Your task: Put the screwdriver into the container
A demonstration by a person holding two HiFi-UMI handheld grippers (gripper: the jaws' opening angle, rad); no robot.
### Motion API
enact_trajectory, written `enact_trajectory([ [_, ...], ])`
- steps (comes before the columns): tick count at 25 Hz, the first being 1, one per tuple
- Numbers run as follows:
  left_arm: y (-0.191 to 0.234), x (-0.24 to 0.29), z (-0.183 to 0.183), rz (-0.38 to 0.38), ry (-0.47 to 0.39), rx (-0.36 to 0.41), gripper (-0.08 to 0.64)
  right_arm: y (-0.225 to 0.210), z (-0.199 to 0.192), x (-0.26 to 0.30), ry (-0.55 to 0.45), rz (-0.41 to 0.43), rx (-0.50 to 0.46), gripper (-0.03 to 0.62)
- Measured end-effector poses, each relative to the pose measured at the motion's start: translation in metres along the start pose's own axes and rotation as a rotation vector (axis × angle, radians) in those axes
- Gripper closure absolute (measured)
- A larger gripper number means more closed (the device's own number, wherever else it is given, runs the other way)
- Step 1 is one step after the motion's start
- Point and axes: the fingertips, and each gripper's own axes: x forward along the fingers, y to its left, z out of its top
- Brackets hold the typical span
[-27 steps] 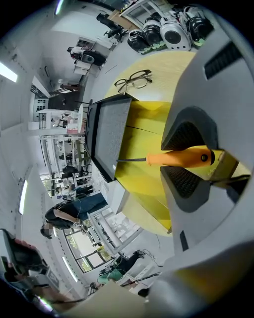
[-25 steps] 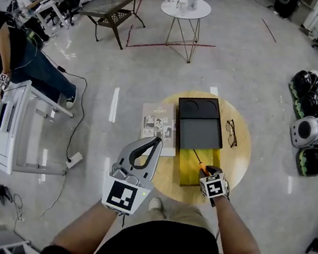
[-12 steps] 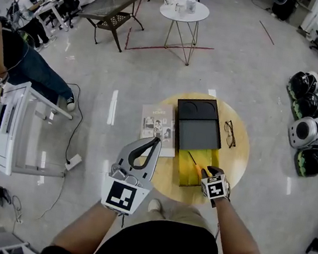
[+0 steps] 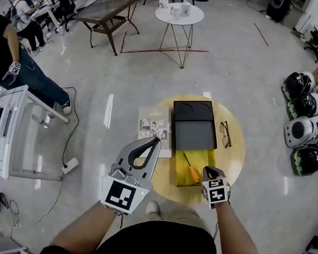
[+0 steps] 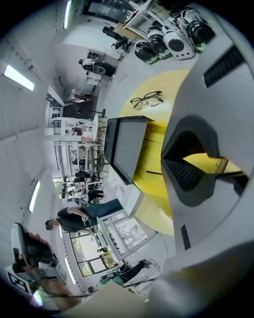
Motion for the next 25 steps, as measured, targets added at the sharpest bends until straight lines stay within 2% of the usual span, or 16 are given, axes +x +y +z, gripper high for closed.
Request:
enact_trajectory([
  [11, 0.004, -0.01, 0.005, 0.028, -0.02, -0.033, 0.543, 0.002, 0.026, -0.042, -0.11, -0.021, 0.044, 0.578],
  [25, -0.013, -0.022, 0.017, -0.017, -0.052, -0.029, 0.543, 0.008, 0.066, -0.103, -0.265, -0.056, 0.051, 0.578],
])
